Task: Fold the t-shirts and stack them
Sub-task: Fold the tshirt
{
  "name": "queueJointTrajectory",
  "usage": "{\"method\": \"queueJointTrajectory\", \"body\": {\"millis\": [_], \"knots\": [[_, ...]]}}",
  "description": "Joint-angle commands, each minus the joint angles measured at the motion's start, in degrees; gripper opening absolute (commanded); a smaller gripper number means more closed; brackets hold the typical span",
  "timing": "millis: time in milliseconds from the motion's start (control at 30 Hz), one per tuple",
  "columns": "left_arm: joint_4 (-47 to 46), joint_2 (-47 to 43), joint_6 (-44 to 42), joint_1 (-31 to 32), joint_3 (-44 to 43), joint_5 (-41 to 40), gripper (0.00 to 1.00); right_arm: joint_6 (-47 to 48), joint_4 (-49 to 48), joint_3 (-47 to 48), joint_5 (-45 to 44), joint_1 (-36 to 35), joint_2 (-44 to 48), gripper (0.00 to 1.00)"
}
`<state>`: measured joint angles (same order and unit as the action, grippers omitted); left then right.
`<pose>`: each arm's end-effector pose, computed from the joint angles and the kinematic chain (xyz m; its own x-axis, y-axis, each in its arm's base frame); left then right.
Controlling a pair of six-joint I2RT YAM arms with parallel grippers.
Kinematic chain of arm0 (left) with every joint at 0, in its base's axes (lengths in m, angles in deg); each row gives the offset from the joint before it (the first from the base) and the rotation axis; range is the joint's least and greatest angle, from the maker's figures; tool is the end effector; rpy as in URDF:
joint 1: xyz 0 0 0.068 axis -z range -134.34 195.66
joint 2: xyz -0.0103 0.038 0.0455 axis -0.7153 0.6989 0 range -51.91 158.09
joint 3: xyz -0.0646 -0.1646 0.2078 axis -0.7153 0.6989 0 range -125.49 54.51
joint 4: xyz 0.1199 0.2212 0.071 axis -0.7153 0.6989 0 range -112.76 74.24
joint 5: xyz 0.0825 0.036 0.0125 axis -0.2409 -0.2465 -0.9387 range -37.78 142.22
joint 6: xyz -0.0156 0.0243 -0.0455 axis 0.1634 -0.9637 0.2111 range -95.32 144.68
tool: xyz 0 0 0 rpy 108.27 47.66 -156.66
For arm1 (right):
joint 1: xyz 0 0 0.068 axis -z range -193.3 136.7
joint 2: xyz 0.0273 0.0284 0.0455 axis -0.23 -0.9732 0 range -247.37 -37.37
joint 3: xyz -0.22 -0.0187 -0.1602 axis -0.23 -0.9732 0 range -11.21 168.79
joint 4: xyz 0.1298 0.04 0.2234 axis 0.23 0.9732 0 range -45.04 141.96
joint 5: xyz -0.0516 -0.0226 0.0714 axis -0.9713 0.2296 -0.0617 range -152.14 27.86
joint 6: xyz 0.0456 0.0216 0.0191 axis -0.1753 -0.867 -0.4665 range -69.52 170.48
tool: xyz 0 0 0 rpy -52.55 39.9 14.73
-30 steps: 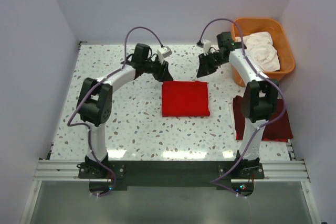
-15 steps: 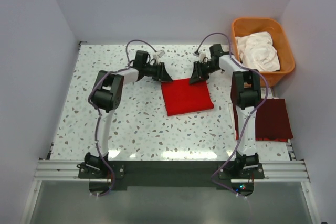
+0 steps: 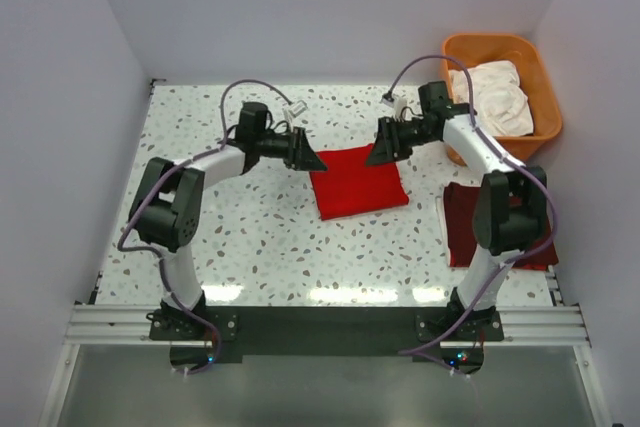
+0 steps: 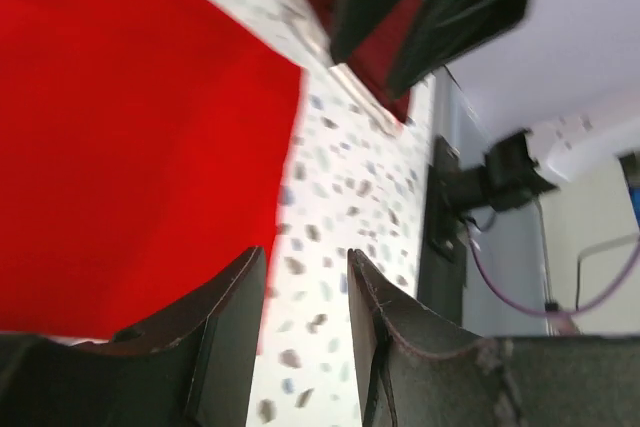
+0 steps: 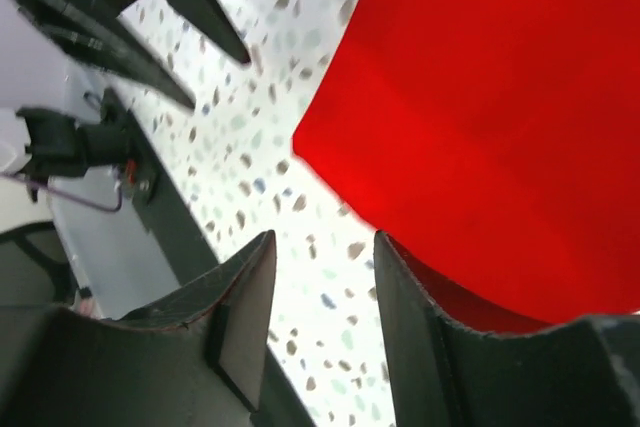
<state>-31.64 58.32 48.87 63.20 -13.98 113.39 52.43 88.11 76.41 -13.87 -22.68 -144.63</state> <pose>0.3821 -0.1533 0.1934 -0.8190 0.0517 -0.5715 0.5606 0.2842 -0.7778 0.3844 0.0905 0.2528 -0.8618 -0.1654 -0.4795 -0.4747 0.5959 0.6477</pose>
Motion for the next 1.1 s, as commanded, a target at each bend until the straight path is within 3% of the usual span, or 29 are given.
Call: {"method": "queueJointTrajectory", "body": {"millis": [0, 133, 267, 533, 600, 900, 1067], "knots": [[-6.5, -2.7, 3.4, 6.7, 5.6, 4.2, 0.44, 4.2, 5.4, -8.2, 2.4, -0.9, 1.4, 0.46], [-15.3, 2.8, 11.5, 10.1, 7.5, 5.3, 0.43, 6.0, 5.6, -9.4, 2.1, -0.9, -2.2, 0.4], [-13.9, 10.2, 13.1, 9.9, 7.5, 5.3, 0.42, 7.5, 4.4, -9.5, 1.1, 0.1, -9.4, 0.36], [8.3, 17.6, -2.7, 1.7, 4.6, 0.6, 0.38, 14.5, 4.2, -14.2, -1.4, 1.7, -15.0, 0.34], [13.1, 17.1, -6.5, -0.3, 4.4, -0.3, 0.37, 11.2, 0.3, -17.9, 0.1, 1.5, -13.6, 0.34], [16.5, 8.0, -13.0, -6.8, 11.3, -1.4, 0.34, -4.9, -17.7, -25.3, 0.9, -7.0, -10.2, 0.35], [23.4, -4.6, -26.6, -7.1, 6.8, -4.6, 0.42, -2.3, -11.7, -23.0, -0.1, -6.8, 0.2, 0.4]]}}
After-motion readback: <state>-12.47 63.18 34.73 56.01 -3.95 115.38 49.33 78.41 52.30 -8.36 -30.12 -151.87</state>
